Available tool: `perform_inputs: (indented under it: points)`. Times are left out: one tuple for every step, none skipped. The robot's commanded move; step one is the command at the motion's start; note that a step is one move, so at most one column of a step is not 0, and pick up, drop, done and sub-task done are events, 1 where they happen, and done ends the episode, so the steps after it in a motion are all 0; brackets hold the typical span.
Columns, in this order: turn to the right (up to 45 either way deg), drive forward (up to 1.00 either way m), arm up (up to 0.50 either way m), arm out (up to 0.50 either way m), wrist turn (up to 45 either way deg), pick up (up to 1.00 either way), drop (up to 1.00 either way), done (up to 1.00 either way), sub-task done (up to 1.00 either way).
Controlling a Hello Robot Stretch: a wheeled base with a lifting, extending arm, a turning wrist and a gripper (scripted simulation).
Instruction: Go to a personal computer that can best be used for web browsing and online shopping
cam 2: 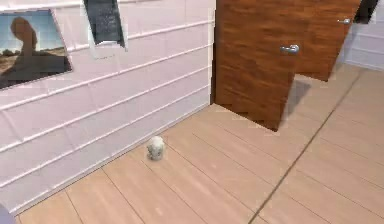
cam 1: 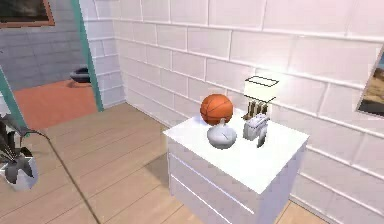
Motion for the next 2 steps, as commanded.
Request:
perform_inputs:
  points:
    - [-27.0, 0.0, 0.0, 0.0, 0.0, 0.0, 0.0, 0.0, 0.0]
    - [0.0, 1.0, 0.0, 0.0, 0.0, 0.0, 0.0, 0.0, 0.0]
